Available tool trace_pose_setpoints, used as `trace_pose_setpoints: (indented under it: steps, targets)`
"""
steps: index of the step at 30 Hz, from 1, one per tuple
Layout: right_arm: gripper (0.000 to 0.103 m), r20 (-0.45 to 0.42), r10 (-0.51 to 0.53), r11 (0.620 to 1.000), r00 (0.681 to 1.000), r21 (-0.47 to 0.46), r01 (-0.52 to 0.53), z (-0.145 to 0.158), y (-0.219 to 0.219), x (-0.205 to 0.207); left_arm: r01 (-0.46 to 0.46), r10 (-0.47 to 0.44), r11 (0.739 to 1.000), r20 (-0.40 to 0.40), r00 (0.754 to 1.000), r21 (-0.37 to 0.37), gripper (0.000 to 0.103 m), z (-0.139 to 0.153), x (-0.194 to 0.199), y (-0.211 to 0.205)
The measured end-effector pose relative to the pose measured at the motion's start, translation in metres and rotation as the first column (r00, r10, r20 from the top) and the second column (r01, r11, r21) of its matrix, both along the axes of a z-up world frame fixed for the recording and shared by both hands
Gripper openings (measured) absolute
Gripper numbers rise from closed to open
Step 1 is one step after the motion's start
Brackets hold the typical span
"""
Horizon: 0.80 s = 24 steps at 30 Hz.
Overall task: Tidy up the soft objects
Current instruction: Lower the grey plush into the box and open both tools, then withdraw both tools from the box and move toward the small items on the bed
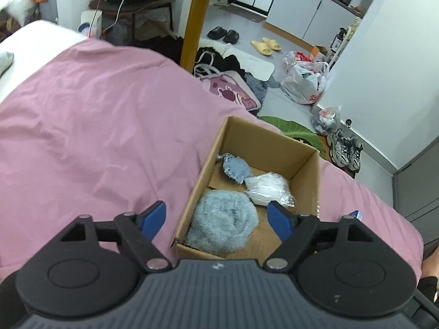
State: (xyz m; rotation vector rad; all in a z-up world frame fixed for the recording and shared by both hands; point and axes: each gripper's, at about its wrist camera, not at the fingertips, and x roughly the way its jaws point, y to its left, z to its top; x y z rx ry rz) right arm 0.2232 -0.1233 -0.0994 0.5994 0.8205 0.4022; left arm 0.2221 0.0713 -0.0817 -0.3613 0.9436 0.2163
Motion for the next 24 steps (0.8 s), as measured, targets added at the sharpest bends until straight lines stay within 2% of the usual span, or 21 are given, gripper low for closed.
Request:
trace_pose_setpoints:
  steps: [8, 12, 24]
  targets:
    - [0.085, 0.037, -0.012, 0.999, 0.999, -0.034, 0.014, 0.013, -0.018, -0.017, 0.033, -0.034, 0.999, 0.029, 0.999, 0.04, 0.088, 0.018, -0.015, -0.017]
    - [0.095, 0.053, -0.023, 0.999, 0.998, -0.046, 0.026, 0.022, -0.03, -0.024, 0.044, -0.047, 0.996, 0.048, 0.998, 0.072, 0.088, 0.027, -0.022, -0.027]
    - [0.103, 0.09, -0.043, 0.996, 0.995, -0.073, 0.049, 0.037, -0.068, -0.044, 0.086, -0.095, 0.985, 0.052, 0.994, 0.152, 0.091, 0.045, -0.04, -0.059]
